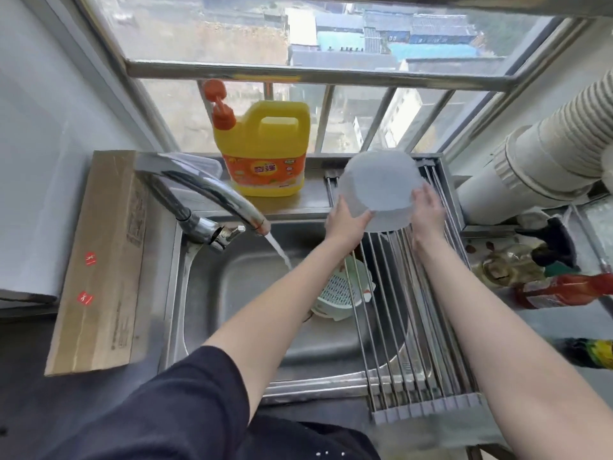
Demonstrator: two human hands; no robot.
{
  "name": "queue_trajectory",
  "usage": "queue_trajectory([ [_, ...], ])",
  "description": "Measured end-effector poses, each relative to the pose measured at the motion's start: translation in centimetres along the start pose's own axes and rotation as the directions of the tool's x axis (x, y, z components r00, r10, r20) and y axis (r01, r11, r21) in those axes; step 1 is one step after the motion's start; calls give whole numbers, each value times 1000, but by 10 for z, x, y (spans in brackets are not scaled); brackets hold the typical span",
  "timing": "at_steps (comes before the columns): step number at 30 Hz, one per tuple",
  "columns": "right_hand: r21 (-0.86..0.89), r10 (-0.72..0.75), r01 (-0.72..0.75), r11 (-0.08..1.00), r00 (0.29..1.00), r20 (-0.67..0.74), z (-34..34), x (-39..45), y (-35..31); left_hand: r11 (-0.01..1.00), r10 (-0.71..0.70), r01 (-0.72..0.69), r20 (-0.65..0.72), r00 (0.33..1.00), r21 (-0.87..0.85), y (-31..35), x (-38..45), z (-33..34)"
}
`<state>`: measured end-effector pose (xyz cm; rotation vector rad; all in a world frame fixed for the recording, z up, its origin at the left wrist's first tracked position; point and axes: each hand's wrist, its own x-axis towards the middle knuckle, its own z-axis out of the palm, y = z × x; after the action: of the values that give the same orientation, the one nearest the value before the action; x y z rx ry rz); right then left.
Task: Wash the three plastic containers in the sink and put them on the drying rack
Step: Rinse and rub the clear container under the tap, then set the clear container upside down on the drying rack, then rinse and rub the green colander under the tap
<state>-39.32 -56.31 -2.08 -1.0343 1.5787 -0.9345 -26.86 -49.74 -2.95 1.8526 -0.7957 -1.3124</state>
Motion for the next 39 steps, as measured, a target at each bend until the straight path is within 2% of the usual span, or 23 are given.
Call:
queue_trajectory([
  [5,-188,-26,29,982,999,21,7,23,13,950,-49,64,-55,997,307,-5,14,13],
  [10,-337,-65,50,940,997,-31,11,19,11,959,-77,81,-27,997,271,3,6,14],
  [12,-366,-188,135,921,976,-111,13,4,2,966,-87,85,-4,996,245,2,-1,8],
  [14,-399,-347,275,875,930,-120,15,-26,-4,977,-81,71,44,996,200,-2,-15,-4],
  [16,-416,-480,433,799,877,-10,17,-71,2,991,-88,77,103,991,112,-19,-35,-17],
  [18,-448,-541,560,697,821,183,20,-123,21,987,-156,145,168,973,76,-48,-60,-31],
  [20,-535,-427,599,596,801,420,31,-163,49,959,-282,276,210,936,58,-82,-81,-48],
  [22,-716,-141,561,415,818,558,47,-180,79,905,-422,426,156,893,8,-108,-98,-63],
  [24,-832,54,513,212,844,534,58,-181,102,848,-516,521,70,854,-97,-125,-110,-79],
  [26,-886,107,444,132,883,458,64,-175,112,803,-569,568,54,821,-179,-140,-116,-93],
  [29,-913,139,389,123,904,404,69,-163,114,753,-605,610,104,789,-248,-143,-128,-109],
  [33,-898,119,412,154,895,431,67,-160,108,713,-625,623,112,773,-322,-151,-133,-123],
  [36,-866,24,446,228,886,463,63,-160,101,658,-625,624,157,765,-421,-155,-131,-130],
  [39,-815,-95,494,305,867,490,58,-166,92,650,-615,609,157,773,-455,-152,-128,-137],
])
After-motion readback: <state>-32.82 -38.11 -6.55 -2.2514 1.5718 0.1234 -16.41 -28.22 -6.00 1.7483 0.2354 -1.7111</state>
